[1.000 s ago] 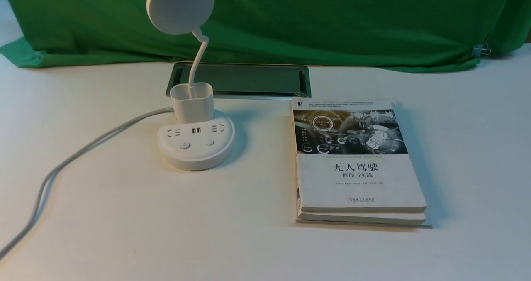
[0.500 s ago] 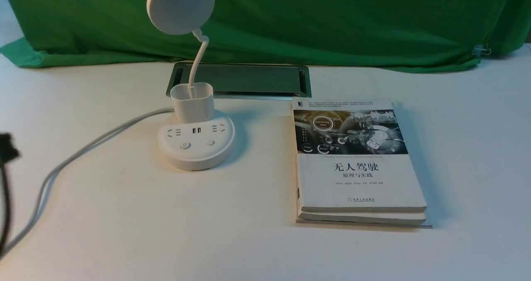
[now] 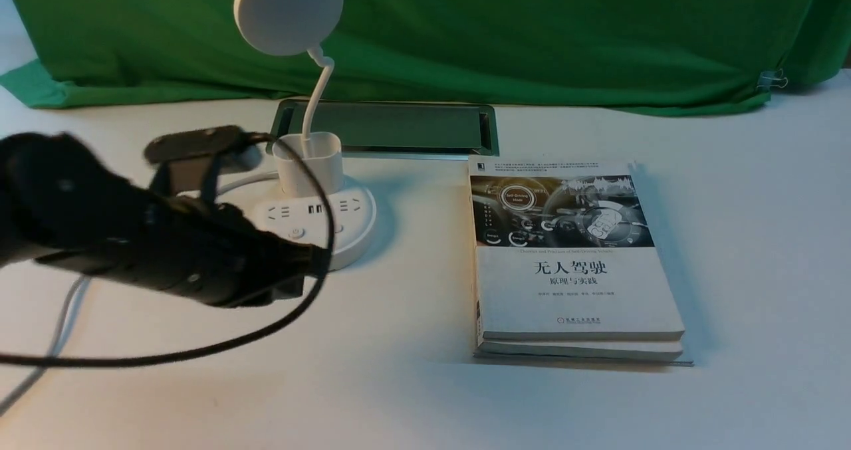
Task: Turn on the desk lamp on the white desktop with your hand.
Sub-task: 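Press the power button on the lamp base to turn the lamp on with the left gripper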
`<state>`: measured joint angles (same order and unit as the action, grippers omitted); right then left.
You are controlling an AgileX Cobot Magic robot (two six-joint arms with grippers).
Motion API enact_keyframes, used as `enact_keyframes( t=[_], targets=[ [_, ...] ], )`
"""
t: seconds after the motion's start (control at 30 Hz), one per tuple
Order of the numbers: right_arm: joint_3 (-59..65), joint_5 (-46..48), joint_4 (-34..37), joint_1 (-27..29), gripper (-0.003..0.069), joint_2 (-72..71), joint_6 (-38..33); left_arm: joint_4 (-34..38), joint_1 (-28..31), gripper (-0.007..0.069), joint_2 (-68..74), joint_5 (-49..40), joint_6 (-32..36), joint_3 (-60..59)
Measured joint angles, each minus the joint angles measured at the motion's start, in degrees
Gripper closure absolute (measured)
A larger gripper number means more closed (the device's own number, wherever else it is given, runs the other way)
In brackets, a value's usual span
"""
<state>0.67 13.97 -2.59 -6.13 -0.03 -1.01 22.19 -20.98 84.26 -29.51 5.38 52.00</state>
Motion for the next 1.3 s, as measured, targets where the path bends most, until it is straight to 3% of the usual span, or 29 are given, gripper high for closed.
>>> enact_keyframes(
  t=[0.13, 0.3, 0.73, 1.3],
  targets=[
    [0.0, 0.0, 0.0, 0.0, 0.0421, 0.0, 0.0, -17.6, -3.4, 0.0623, 8.9, 0.4, -14.1, 8.9],
    [0.0, 0.0, 0.0, 0.0, 0.0421, 0.0, 0.0, -23.4, -3.8, 0.0623, 18.6, 1.3, -17.8, 18.3],
    [0.0, 0.0, 0.0, 0.0, 0.0421, 0.0, 0.0, -32.2, -3.8, 0.0623, 28.3, 3.0, -22.7, 25.1],
    [0.0, -0.1, 0.0, 0.0, 0.0421, 0.0, 0.0, -30.1, -3.8, 0.0623, 29.6, 4.7, -23.6, 24.2]
  ],
)
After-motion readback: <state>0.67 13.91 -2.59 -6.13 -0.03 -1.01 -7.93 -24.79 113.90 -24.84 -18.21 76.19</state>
